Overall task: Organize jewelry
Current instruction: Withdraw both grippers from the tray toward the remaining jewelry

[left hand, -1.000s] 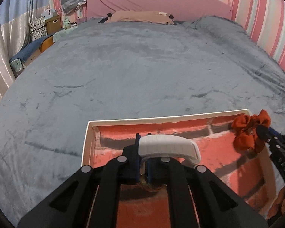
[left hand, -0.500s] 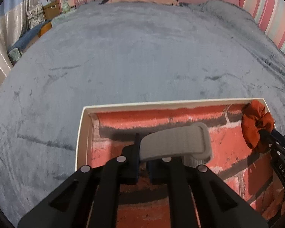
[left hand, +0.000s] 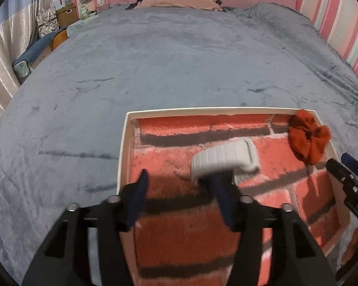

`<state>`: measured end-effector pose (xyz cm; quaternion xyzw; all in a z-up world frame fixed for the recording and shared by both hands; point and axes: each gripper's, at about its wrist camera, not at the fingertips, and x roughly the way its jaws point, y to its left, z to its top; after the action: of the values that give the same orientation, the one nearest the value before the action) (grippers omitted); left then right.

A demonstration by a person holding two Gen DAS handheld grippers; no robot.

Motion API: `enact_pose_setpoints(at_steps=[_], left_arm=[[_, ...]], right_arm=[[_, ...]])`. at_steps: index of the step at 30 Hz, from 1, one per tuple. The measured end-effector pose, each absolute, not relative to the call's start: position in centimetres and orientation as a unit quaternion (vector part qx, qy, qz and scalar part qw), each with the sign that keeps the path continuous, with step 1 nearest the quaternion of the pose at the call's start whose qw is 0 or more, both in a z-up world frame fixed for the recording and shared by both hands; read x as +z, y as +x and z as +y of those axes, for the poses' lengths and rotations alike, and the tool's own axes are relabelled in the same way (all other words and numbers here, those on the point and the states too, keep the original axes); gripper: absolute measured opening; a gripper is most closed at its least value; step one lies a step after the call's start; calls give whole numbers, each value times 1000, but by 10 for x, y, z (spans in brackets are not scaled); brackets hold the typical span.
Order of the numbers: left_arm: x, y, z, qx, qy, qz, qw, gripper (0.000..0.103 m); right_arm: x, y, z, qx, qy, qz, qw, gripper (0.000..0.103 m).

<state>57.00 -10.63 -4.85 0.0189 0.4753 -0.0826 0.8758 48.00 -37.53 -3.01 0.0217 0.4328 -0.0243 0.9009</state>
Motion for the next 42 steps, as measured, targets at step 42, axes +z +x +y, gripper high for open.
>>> enact_pose_setpoints(at_steps=[42], left_arm=[[0, 224, 56, -74, -19, 355, 932, 89]], right_arm=[[-7, 132, -363, -86, 10, 314, 946, 99]])
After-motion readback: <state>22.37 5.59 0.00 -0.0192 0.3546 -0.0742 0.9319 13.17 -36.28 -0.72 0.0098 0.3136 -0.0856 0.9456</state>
